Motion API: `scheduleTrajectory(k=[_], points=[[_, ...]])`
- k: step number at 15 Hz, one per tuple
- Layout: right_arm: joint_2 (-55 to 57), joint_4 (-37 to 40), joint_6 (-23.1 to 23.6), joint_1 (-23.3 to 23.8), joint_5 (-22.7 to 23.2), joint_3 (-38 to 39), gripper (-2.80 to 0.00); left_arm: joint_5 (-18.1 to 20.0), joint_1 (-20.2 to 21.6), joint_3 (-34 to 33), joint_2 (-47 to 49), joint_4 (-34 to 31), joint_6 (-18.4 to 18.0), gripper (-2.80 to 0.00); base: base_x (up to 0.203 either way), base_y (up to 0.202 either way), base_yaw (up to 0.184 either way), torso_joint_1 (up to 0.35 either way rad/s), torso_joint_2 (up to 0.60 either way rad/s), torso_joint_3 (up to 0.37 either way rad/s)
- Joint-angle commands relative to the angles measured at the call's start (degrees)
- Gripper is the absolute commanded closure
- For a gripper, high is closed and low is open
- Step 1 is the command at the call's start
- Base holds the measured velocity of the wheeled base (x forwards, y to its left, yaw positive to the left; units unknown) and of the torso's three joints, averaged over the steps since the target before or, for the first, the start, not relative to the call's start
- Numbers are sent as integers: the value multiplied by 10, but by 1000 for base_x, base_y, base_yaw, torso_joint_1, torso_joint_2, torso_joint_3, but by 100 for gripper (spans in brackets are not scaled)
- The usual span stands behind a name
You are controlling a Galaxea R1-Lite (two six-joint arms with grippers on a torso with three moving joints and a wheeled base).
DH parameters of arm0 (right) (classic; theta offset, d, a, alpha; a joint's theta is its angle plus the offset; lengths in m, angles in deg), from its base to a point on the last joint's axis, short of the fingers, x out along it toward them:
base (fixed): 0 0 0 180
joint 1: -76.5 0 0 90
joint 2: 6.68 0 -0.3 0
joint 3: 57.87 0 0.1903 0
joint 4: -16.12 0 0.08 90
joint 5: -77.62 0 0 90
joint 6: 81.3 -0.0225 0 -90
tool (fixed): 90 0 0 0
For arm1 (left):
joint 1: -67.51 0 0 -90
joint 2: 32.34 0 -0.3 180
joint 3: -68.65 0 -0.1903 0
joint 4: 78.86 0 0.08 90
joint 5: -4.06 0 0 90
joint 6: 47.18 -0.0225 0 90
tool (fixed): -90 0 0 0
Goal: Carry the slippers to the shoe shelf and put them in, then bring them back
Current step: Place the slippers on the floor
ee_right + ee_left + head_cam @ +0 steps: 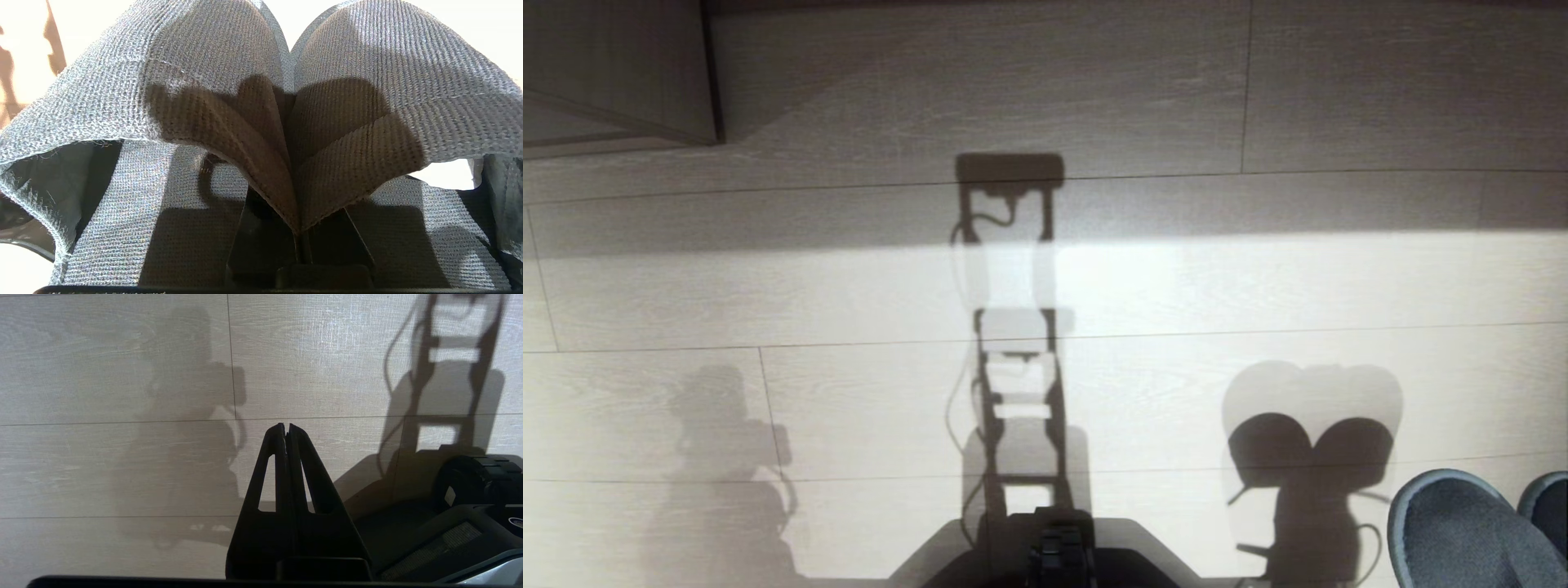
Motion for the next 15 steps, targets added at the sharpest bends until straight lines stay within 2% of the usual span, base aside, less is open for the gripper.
scheduleTrajectory(k=[1, 6, 9, 11, 13, 15], points=[[0, 0, 1, 0, -1, 0, 0, 0, 0, 0, 0, 0, 0, 0, 0, 0, 0, 0, 4, -71], [0, -4, -5, 0, 3, -1, 0, 0, 1, 0, 0, 0, 0, 0, 0, 0, 0, 2, 0, -16], [21, -19, -5, 0, 26, -51, 0, 0, 1, 0, -1, 1, -1, 0, 0, 0, 0, 0, 0, 0], [96, -29, -3, -1, 38, -97, 0, 0, 1, 0, 0, 1, -3, 0, 0, 0, 0, 0, 0, 0], [222, -66, 1, -3, 42, -145, 0, 0, 1, 0, 0, 1, -3, 0, 0, 0, 0, 0, 0, 0], [371, -148, 7, -4, 44, -189, 0, 0, 1, 0, 0, 1, -2, 0, 0, 0, 0, 0, 0, 0]])
